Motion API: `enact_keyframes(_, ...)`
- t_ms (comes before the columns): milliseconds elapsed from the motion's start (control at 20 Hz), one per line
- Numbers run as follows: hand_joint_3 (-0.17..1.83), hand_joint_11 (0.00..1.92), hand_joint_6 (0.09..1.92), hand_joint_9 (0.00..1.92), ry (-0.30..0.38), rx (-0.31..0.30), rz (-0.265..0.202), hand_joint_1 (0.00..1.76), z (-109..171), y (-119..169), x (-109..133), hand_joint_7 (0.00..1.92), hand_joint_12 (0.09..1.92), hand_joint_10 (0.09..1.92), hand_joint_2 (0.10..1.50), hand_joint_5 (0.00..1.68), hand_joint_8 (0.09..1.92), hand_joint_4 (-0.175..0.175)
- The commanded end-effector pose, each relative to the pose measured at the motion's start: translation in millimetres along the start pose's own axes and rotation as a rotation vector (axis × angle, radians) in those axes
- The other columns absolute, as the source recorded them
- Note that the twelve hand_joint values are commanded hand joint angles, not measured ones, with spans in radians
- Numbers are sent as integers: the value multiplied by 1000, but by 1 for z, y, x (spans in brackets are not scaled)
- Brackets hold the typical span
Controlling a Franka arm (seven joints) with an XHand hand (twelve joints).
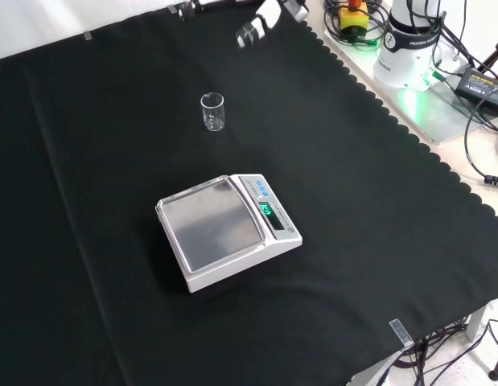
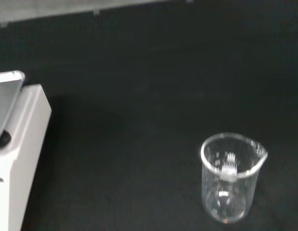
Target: Pick up the beaker.
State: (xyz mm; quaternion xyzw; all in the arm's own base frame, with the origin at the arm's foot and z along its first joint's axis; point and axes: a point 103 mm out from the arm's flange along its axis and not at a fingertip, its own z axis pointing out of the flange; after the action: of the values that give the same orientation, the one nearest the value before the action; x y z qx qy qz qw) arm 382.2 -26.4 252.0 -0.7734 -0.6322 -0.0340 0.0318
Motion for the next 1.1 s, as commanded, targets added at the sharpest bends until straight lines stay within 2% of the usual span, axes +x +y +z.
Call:
enact_keyframes(50, 313, 0, 87, 0, 24, 56, 21, 14, 41, 14, -4, 0, 1481, 817, 942, 51, 590, -1)
enact_keyframes(600, 310, 0, 87, 0, 0, 164, 109, 17, 92, 11, -13, 0, 1483, 817, 945, 52, 589, -3)
enact_keyframes(650, 309, 0, 87, 0, 61, 165, 184, 17, 93, 11, -29, 0, 1483, 817, 945, 52, 589, -3)
enact_keyframes(700, 309, 0, 87, 0, 92, 174, 206, 18, 94, 11, -40, 0, 1483, 817, 946, 52, 588, -3)
enact_keyframes(1100, 296, 0, 87, 0, 118, 224, 231, 37, 117, 6, -66, 0, 1495, 814, 943, 45, 550, -3)
